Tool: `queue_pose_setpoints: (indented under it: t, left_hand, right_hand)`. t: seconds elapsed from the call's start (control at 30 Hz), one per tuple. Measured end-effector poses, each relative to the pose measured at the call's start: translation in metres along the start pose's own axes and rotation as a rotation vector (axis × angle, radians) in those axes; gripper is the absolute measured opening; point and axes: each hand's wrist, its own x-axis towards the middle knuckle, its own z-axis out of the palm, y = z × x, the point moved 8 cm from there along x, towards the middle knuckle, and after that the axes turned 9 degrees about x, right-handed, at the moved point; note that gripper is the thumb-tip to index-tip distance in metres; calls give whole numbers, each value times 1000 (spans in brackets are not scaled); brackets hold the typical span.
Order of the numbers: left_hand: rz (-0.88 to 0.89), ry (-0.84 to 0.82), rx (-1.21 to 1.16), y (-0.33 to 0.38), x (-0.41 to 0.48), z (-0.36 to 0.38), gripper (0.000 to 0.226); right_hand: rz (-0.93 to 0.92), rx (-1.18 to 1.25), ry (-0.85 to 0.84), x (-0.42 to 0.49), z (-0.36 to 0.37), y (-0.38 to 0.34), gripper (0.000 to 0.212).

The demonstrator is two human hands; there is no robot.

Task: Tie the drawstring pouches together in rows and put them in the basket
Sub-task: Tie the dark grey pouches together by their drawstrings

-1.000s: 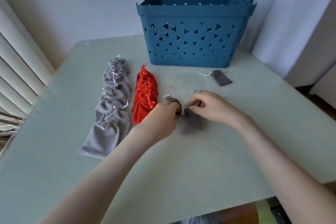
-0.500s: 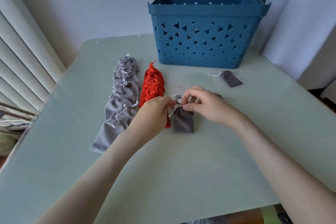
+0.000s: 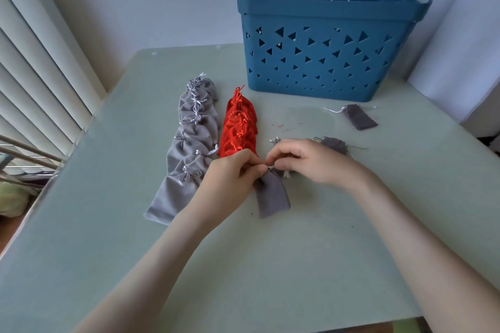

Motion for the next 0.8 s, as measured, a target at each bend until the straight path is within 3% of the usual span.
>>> queue_pose_setpoints:
  t: [0.23, 0.4, 0.63, 0.8]
  left_hand:
    - [7, -59, -141, -9, -2, 3, 7]
    - [-20, -97, -236, -6, -2, 2, 24]
    - [6, -105, -410, 0, -2, 1, 3]
    - [37, -74, -510, 7, -4, -5, 4]
  right_hand:
    - [-122, -41, 79, 0, -2, -2, 20]
    - [-271, -99, 144, -4, -2, -16, 20]
    - [-334, -1, 224, -13, -2, -28, 15]
    - [-438, 17, 319, -19, -4, -38, 14]
